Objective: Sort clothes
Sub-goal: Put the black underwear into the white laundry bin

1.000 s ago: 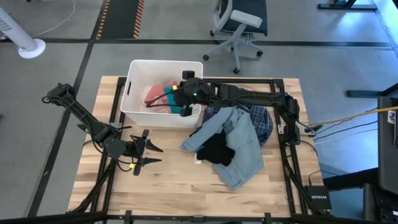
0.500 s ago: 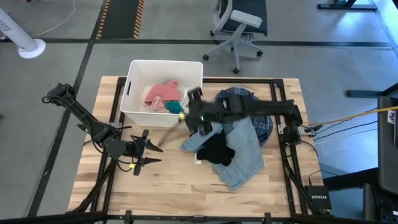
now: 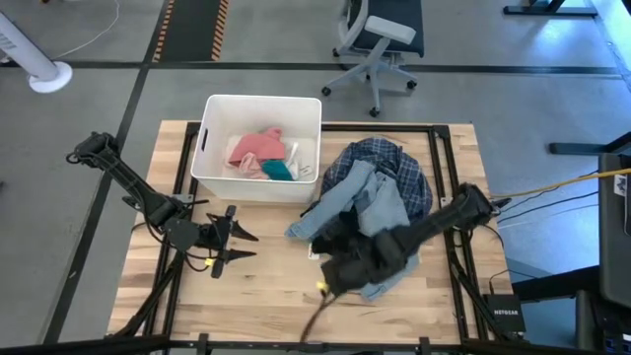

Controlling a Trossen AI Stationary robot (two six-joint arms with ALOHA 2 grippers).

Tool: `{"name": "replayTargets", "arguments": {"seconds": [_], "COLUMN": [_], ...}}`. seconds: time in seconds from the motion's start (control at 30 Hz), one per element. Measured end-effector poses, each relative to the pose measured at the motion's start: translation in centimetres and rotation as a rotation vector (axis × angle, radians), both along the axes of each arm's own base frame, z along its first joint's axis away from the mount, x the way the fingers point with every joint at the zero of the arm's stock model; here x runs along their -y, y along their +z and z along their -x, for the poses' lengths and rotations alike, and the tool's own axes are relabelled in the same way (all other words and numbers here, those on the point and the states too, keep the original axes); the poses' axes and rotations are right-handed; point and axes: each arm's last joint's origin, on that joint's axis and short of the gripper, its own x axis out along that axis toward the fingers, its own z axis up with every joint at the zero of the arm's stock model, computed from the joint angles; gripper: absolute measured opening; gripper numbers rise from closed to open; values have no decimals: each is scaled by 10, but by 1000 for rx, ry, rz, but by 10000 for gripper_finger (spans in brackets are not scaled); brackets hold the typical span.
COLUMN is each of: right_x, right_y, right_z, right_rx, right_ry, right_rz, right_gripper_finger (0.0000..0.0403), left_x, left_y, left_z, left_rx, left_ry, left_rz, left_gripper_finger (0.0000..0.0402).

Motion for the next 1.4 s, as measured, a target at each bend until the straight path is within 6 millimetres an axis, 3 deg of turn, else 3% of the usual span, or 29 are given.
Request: {"name": "replayTargets", "arguments": {"seconds": [0.17,0.37,0.7,0.93,1.27,1.4], "right_x": [-16,-11,13,27,50,50], "right_y": [-41,-80,-89,-94,-137,-140], "right_z": [22,33,24,7,12,13], "right_rx": [-100,-158,-140,-106,-179,-176], "right_ry": [-61,-211,-416,-452,-502,-482], "right_rz": [113,136,52,-59,-52,-29], "right_gripper_finger": [188,188,188,188,183,142], "left_x": [0,0,-1,-1,-1,-1], "left_y": [0,0,0,0,0,0], "left_z": [0,0,0,0,0,0], "left_rx": [0,3,12,9,8,7], "left_ry": [0,8,39,41,41,40], "left_rz": [0,-4,-18,-15,-15,-18], "left_gripper_finger": [172,172,172,172,172,172]}}
